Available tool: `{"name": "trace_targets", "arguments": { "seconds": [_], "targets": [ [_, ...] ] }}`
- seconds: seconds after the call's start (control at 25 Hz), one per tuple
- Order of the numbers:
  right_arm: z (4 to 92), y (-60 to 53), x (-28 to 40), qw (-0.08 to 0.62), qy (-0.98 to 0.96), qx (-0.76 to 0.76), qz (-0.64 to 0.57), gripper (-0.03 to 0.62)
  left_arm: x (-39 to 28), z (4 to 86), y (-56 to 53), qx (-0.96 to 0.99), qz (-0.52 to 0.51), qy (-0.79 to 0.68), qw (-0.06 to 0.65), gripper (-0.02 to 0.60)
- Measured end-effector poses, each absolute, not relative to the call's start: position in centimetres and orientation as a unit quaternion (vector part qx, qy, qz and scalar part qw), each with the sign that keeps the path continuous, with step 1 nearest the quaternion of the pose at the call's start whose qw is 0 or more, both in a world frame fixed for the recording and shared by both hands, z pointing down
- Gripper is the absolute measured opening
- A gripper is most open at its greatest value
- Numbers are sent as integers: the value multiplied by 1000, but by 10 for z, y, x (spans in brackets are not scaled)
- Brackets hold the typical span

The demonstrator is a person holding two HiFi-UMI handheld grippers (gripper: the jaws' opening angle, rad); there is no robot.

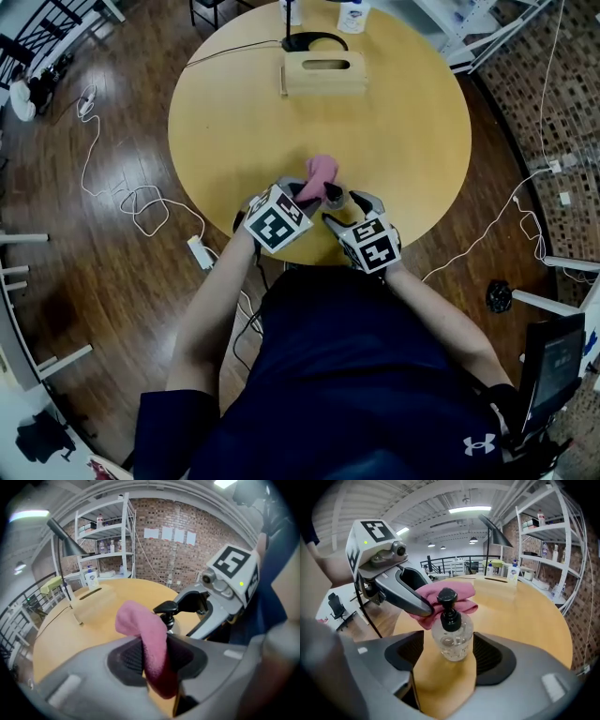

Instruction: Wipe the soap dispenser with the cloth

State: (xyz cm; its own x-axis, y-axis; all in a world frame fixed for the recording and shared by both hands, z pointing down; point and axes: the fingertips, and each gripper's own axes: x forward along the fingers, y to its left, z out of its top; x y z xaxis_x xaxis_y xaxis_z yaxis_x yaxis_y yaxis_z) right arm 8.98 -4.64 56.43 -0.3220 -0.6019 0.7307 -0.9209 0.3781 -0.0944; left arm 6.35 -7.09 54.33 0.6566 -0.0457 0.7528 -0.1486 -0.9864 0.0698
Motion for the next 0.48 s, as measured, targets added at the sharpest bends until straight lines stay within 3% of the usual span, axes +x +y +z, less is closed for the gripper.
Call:
{"name": "trace_targets", "arguments": {
  "seconds": [0.24, 0.48],
  "targets": [
    [567, -56, 91, 324, -806, 451, 205, 305, 64, 552, -59, 890, 456, 22, 9, 107],
    [569, -55, 89, 361, -869, 315, 122, 304, 55, 544, -69, 897, 442, 20, 18, 107]
  ]
}}
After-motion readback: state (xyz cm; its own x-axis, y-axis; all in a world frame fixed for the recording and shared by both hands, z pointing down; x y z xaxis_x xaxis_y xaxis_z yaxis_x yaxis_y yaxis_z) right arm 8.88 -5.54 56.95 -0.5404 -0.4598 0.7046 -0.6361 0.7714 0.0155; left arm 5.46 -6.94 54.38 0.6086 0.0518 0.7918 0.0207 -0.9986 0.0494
